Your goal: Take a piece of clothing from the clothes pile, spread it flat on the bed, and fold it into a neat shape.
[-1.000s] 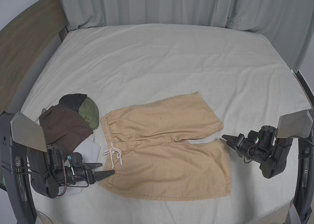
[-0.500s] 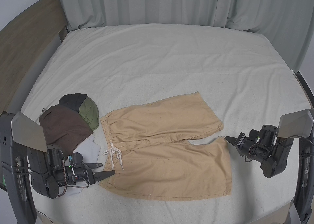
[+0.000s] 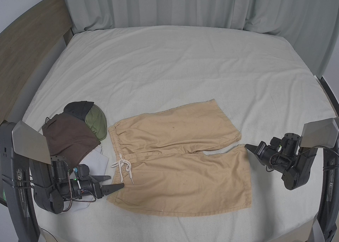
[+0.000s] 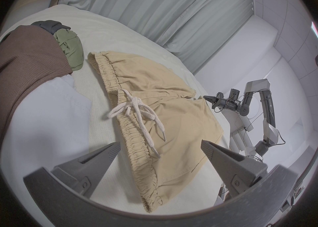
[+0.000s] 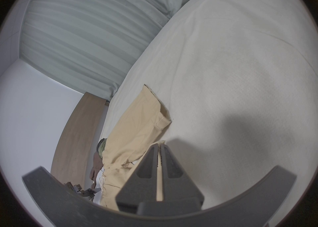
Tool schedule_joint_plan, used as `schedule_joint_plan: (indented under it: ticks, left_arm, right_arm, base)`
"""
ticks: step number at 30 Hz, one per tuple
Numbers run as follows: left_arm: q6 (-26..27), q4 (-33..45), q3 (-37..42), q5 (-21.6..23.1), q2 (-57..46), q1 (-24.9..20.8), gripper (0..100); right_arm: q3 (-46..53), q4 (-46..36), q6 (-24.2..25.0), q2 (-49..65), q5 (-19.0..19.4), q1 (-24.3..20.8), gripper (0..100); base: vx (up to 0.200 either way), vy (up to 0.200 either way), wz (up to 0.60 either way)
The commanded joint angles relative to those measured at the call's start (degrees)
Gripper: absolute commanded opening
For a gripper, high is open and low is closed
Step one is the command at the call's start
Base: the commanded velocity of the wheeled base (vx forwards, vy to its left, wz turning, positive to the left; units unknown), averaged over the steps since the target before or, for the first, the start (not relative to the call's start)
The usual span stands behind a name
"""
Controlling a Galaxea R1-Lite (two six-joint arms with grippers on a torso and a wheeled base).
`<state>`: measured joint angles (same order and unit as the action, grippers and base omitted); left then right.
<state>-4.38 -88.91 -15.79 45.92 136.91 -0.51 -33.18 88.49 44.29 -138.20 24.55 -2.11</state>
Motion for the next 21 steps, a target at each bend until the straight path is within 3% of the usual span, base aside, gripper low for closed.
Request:
schedule_joint_plan:
  ticks: [1, 18, 19, 21]
  left_arm:
    - [0.0, 0.0, -0.4, 0.0, 0.1, 0.2, 100]
    - [0.0, 0.0, -0.4, 0.0, 0.2, 0.2, 100]
    - [0.0, 0.0, -0.4, 0.0, 0.2, 0.2, 100]
    - [-0.1, 0.0, -0.4, 0.0, 0.2, 0.2, 100]
  right_arm:
    - [-0.5, 0.0, -0.6, -0.5, -0.4, 0.7, 0]
    - [-0.5, 0.0, -2.5, -2.0, -1.5, 0.4, 0]
    - [-0.3, 0.0, -2.6, -1.8, -1.4, 0.4, 100]
    - [-0.2, 0.0, -3.2, -1.4, -1.4, 0.3, 100]
  base:
    - [0.000, 0.000, 0.00]
    - [0.000, 0.000, 0.00]
    - [0.000, 0.000, 0.00]
    - [0.000, 0.000, 0.00]
